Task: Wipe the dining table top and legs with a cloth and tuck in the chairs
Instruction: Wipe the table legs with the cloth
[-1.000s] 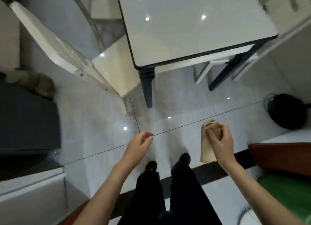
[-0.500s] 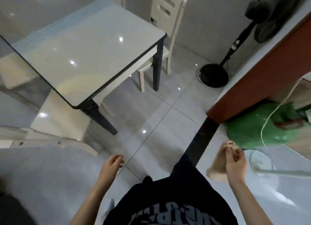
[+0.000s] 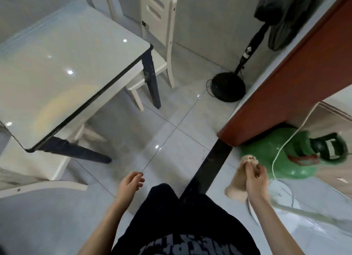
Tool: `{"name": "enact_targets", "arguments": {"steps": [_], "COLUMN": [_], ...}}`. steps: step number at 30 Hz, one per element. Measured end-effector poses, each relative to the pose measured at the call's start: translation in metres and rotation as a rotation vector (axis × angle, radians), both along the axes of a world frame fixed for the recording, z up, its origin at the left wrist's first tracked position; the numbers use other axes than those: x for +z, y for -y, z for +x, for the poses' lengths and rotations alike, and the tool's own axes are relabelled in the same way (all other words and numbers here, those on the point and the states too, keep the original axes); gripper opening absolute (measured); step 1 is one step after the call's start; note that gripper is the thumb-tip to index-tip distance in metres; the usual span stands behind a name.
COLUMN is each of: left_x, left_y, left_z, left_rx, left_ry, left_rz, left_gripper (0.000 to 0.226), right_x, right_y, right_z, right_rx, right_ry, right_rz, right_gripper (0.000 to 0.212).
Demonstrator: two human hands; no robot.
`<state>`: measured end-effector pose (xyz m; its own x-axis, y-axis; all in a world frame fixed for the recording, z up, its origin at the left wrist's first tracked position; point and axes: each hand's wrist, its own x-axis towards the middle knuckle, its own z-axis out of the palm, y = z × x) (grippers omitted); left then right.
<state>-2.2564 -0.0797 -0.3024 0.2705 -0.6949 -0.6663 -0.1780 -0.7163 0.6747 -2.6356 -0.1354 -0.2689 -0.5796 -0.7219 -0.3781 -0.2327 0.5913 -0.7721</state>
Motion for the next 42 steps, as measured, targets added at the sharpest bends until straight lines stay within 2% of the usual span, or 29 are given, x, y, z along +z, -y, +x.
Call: {"name": "enact_targets", "arguments": {"steps": [4, 10, 15, 19, 22, 25, 29, 32, 37, 42], "left_x": [0.006, -0.005, -0.013, -0.003, 0.008, 0.02, 0.024, 0.012, -0.02, -0.078], "left_y": [0.025, 0.097, 0.206, 0.311, 0.379, 0.423, 0.446, 0.444, 0.442, 0.476], "left_z": [-0.02, -0.034, -0.039, -0.031, -0.027, -0.028, -0.033, -0.036, -0.04, -0.01], "left_rx": [0.063, 0.159, 0.14, 0.096, 0.059, 0.086, 0.203, 0.325, 0.479, 0.476], "left_ry": [0.02, 0.05, 0.006, -0.003, 0.013, 0.024, 0.009, 0.012, -0.013, -0.005], "left_rz": [0.027, 0.041, 0.02, -0.047, -0.108, -0.137, -0.128, -0.105, -0.05, -0.093], "left_gripper": [0.017, 0.018, 0.018, 0.029, 0.02, 0.021, 0.021, 0.028, 0.016, 0.022], "right_x": [0.006, -0.011, -0.023, -0.018, -0.012, -0.008, -0.007, -0.015, -0.047, -0.105], "right_y": [0.079, 0.178, 0.254, 0.327, 0.394, 0.455, 0.526, 0.57, 0.62, 0.642], "right_z": [-0.015, -0.03, -0.044, -0.044, -0.03, -0.008, 0.032, 0.067, 0.125, 0.188], "right_rx": [0.16, 0.243, 0.236, 0.233, 0.26, 0.315, 0.481, 0.652, 0.878, 0.99], "right_ry": [-0.01, 0.029, 0.004, -0.032, -0.015, 0.014, 0.061, 0.119, 0.141, 0.175], "right_rz": [-0.022, -0.006, 0.038, 0.044, 0.011, -0.017, -0.042, -0.035, -0.039, -0.106], "right_gripper": [0.026, 0.028, 0.032, 0.033, 0.032, 0.029, 0.02, 0.023, 0.014, 0.016]}}
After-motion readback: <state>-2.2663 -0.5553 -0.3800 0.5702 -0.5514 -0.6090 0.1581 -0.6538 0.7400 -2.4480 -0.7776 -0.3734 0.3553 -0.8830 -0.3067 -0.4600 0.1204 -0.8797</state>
